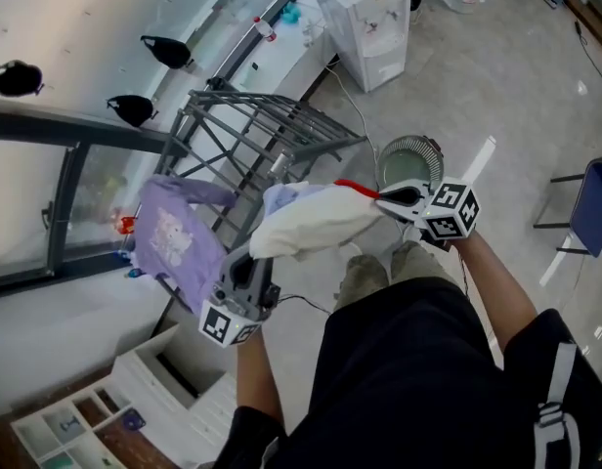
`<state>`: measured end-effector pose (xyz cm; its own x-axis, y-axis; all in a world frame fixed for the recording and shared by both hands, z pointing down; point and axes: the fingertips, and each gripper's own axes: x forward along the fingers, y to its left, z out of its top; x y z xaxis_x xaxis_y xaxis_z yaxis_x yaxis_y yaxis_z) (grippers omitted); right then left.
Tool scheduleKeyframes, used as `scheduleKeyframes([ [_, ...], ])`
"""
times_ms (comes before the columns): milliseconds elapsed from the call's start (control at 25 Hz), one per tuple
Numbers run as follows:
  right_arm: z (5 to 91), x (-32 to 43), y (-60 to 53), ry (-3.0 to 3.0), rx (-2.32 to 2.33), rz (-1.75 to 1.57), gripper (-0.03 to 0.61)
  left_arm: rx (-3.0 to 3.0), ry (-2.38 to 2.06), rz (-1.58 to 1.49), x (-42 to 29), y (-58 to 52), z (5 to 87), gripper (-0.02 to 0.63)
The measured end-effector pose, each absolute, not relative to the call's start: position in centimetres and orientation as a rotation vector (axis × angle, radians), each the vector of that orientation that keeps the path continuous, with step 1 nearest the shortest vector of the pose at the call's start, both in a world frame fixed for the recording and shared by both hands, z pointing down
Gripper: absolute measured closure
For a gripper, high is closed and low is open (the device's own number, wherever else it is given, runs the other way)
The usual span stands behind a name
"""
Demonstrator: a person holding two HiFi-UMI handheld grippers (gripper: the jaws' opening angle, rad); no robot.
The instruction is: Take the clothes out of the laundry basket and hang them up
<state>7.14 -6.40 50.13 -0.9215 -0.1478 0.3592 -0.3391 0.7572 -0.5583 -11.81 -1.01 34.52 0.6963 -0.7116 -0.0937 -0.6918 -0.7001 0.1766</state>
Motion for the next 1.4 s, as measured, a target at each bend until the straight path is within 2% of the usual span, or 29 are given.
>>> scheduleKeyframes([
  [160,43.3,10.7,-12.0,-2.718,0.584,0.569,0.568,2.722,-1.112,-0.210,-10.6,0.0,37.3,0.594],
  [320,36.0,12.8,-15.1,-2.799,0.654,0.326,0.569,2.701,-0.942,-0.133,-5.9,1.3,41.1,0.594],
  [440,31.2,13.2,-15.5,-2.905,0.613,0.282,0.569,2.680,-0.740,-0.065,-1.3,2.8,44.9,0.594],
  [680,25.0,14.7,-13.8,-3.030,0.469,0.264,0.569,2.679,-0.385,-0.046,8.4,3.9,46.9,0.584],
  [760,23.8,15.9,-13.0,-3.056,0.425,0.260,0.569,2.663,-0.305,0.004,10.1,3.7,47.5,0.501],
  [840,23.0,17.3,-12.1,-3.084,0.390,0.240,0.569,2.652,-0.243,0.028,10.6,3.4,47.5,0.486],
  [920,22.3,18.7,-11.2,-3.111,0.361,0.197,0.569,2.625,-0.192,-0.004,10.2,2.8,47.0,0.417],
  [960,22.2,19.4,-10.6,-3.116,0.345,0.168,0.569,2.613,-0.177,-0.033,9.8,2.3,46.6,0.407],
  [1160,24.1,22.1,-6.4,-3.028,0.209,0.074,0.569,2.685,-0.259,-0.073,10.4,-2.6,43.4,0.414],
  [1400,26.3,24.1,-2.4,-2.982,0.022,0.109,0.569,2.879,-0.215,-0.014,19.9,-8.4,40.1,0.413],
])
